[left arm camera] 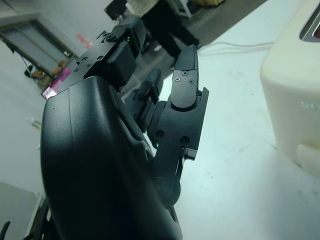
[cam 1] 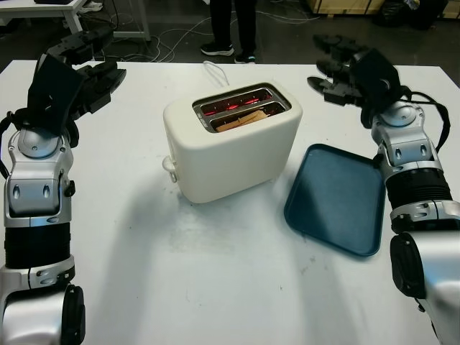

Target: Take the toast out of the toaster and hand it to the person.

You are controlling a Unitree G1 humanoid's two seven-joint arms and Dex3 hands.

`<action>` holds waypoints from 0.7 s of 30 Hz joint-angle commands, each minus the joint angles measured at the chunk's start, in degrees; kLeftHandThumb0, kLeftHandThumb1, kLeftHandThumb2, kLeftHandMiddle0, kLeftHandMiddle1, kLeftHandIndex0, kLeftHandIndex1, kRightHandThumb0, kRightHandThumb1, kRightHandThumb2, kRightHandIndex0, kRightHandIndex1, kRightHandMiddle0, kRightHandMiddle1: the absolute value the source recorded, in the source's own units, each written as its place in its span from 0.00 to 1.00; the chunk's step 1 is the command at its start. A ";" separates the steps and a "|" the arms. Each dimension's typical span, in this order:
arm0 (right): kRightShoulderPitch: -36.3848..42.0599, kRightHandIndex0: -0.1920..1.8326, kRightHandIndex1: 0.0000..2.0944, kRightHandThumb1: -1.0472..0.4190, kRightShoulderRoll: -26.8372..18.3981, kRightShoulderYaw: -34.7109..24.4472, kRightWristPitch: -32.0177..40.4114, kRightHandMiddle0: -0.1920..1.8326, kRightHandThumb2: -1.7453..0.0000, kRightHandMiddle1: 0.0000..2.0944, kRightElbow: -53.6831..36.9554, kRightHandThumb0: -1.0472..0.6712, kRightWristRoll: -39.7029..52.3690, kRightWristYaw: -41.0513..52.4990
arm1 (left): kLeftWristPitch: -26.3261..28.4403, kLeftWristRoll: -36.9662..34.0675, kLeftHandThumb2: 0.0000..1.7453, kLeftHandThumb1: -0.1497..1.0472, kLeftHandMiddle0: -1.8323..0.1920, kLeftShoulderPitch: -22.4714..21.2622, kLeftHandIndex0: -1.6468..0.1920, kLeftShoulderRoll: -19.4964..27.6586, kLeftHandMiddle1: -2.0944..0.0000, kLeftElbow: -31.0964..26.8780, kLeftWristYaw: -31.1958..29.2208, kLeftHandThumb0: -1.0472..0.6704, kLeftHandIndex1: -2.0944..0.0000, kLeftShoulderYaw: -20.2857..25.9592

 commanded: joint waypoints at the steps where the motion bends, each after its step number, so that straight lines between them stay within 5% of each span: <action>1: -1.56 0.29 0.02 0.09 -0.46 0.01 -1.85 0.29 0.83 0.01 0.76 0.51 -0.29 -0.57 | -0.71 0.28 0.09 0.89 0.57 -0.91 0.56 0.61 0.95 -0.05 -0.26 0.47 0.98 -0.35; 21: -0.99 0.33 0.02 0.09 -1.30 1.03 -4.87 0.31 0.85 0.01 0.98 0.49 -2.07 0.25 | 0.79 1.60 0.11 0.89 0.58 -0.79 0.57 -1.27 0.93 -1.33 1.68 0.44 0.98 -2.82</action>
